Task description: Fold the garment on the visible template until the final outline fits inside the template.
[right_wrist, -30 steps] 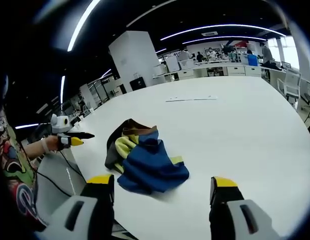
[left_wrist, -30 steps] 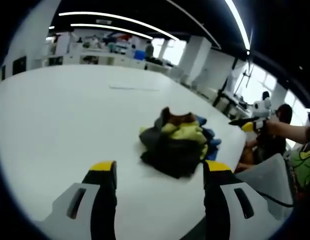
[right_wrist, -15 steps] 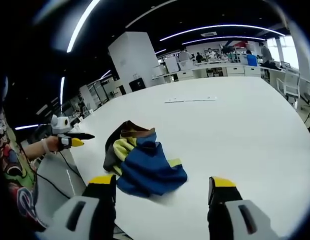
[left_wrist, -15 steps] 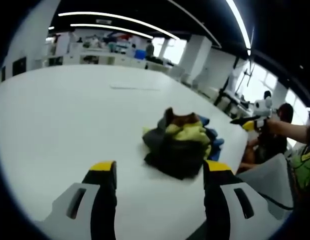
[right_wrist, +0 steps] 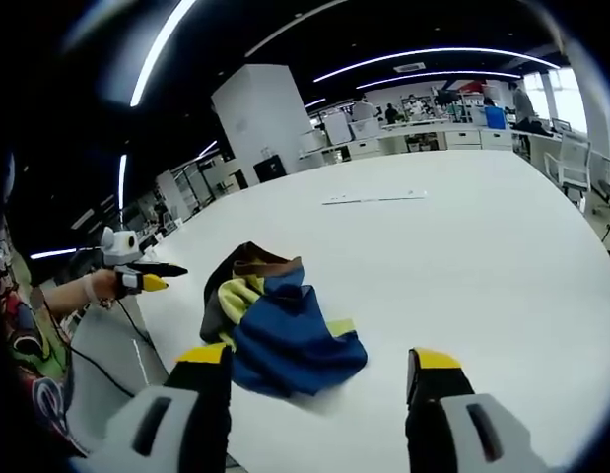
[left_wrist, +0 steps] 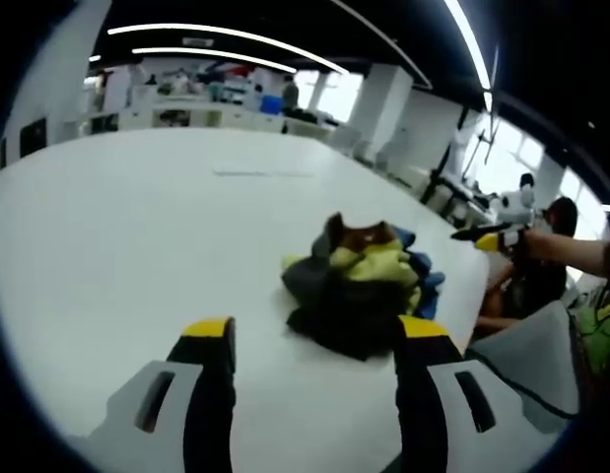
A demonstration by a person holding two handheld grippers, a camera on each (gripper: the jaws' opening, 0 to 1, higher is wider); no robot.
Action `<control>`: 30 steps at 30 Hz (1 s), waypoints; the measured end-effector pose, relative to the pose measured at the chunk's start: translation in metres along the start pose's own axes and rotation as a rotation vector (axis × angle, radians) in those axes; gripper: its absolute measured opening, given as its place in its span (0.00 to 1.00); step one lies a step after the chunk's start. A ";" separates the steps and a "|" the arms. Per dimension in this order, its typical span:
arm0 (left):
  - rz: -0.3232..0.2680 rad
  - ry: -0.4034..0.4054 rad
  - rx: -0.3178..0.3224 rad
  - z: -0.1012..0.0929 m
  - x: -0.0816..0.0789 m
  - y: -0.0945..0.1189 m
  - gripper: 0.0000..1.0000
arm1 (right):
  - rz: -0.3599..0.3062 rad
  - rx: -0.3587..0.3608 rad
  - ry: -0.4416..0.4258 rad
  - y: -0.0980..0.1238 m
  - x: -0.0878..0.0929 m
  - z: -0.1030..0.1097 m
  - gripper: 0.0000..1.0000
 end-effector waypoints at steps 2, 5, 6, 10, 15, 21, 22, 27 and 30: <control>0.001 -0.005 0.002 0.001 -0.002 -0.002 0.60 | 0.000 0.002 0.001 -0.001 -0.001 -0.001 0.70; 0.005 -0.015 0.008 0.000 -0.004 -0.006 0.58 | -0.001 -0.003 -0.013 -0.005 -0.002 -0.002 0.71; 0.011 -0.021 0.007 0.001 -0.004 -0.008 0.57 | -0.002 -0.004 -0.015 -0.006 -0.003 -0.002 0.72; 0.015 -0.028 0.014 0.003 -0.008 -0.015 0.58 | 0.007 -0.006 0.000 -0.009 -0.005 -0.003 0.69; 0.010 -0.031 0.014 0.002 -0.016 -0.026 0.54 | 0.008 -0.021 -0.011 -0.019 -0.010 -0.005 0.59; -0.014 -0.016 0.032 0.002 -0.025 -0.041 0.43 | 0.027 -0.052 -0.033 -0.041 -0.013 -0.001 0.48; -0.017 -0.016 0.032 0.001 -0.026 -0.043 0.42 | 0.029 -0.056 -0.032 -0.044 -0.014 0.000 0.46; -0.024 -0.016 0.040 -0.001 -0.029 -0.051 0.38 | 0.027 -0.071 -0.054 -0.059 -0.017 -0.008 0.33; -0.019 -0.031 0.042 -0.003 -0.031 -0.057 0.34 | 0.008 -0.076 -0.075 -0.067 -0.021 -0.009 0.28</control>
Point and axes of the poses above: the point that each gripper's makers call its tool centre point, and the gripper's own axes: y roughly backward along the fingers, z roughly to its left, x roughly out of its underside, the point moved 3 cm from there along y, roughly backward along the fingers, and after that the axes turned 5 degrees about y, right-handed, at the moved point
